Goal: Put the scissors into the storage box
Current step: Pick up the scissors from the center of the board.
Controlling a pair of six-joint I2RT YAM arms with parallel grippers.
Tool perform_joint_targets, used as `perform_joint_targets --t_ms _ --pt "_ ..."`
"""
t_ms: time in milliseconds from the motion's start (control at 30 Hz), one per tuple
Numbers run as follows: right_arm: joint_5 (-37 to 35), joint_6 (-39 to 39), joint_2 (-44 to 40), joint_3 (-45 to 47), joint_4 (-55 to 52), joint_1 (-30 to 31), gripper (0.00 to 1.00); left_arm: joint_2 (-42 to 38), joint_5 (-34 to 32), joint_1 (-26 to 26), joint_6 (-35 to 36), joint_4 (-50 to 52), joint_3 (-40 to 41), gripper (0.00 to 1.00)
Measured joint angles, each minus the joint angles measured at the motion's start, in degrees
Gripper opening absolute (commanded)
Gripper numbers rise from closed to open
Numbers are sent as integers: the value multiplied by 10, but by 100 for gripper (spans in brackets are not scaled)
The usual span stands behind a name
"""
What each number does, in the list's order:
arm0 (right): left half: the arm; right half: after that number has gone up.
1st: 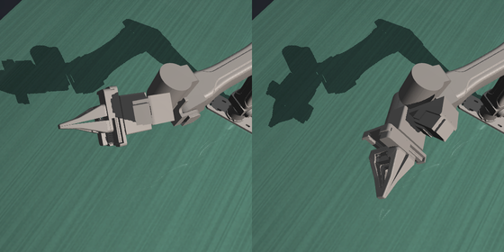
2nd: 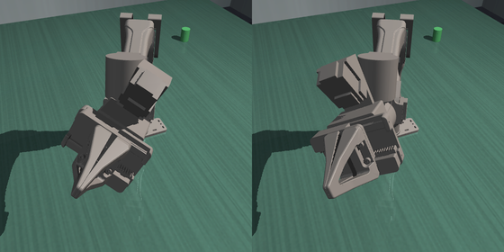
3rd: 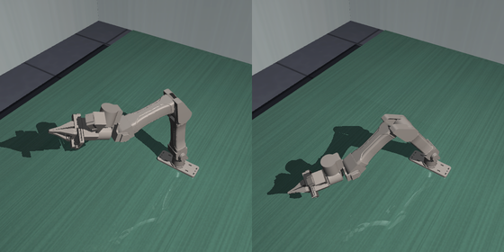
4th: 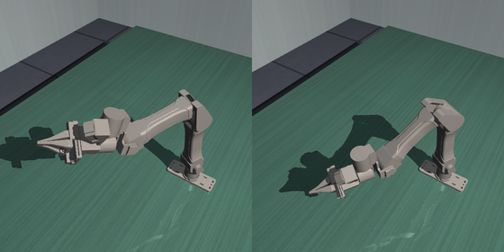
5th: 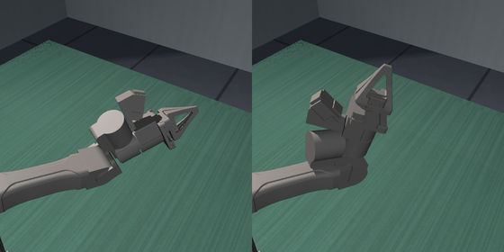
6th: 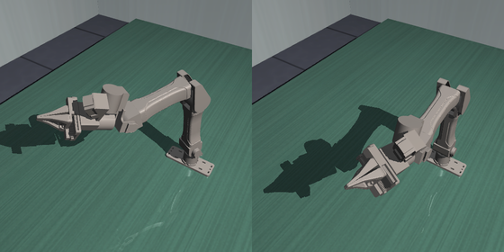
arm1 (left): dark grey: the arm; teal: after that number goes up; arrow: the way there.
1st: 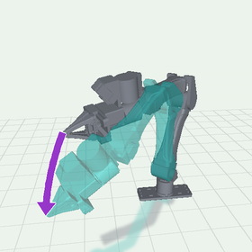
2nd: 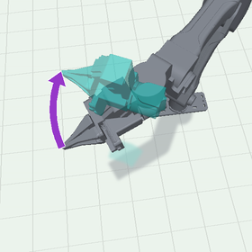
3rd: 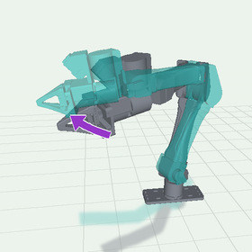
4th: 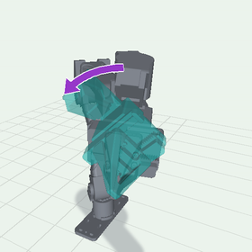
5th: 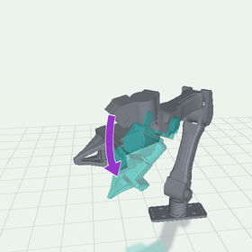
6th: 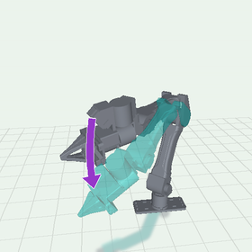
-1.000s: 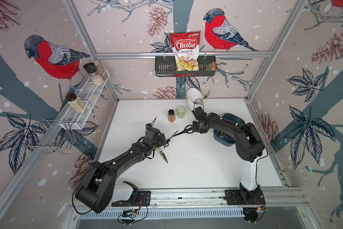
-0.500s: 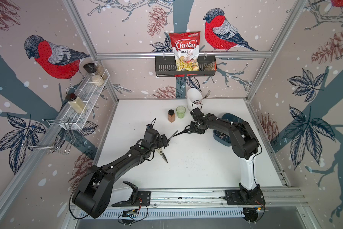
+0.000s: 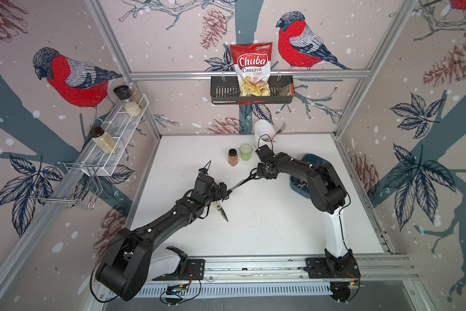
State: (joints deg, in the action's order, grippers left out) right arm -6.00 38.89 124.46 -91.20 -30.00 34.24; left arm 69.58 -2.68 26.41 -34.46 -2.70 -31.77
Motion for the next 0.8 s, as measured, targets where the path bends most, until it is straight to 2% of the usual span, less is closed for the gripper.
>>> perform_joint_targets --t_ms 200,467,800 --pt "0 0 11 -21 -5 -5 26 -8 11 0 0 -13 3 95" --pt "5 -1 19 -44 -17 -6 27 -5 -46 0 -14 2 -3 95" --pt "9 -2 17 -44 -17 -2 27 -25 -28 0 -12 -18 3 95"
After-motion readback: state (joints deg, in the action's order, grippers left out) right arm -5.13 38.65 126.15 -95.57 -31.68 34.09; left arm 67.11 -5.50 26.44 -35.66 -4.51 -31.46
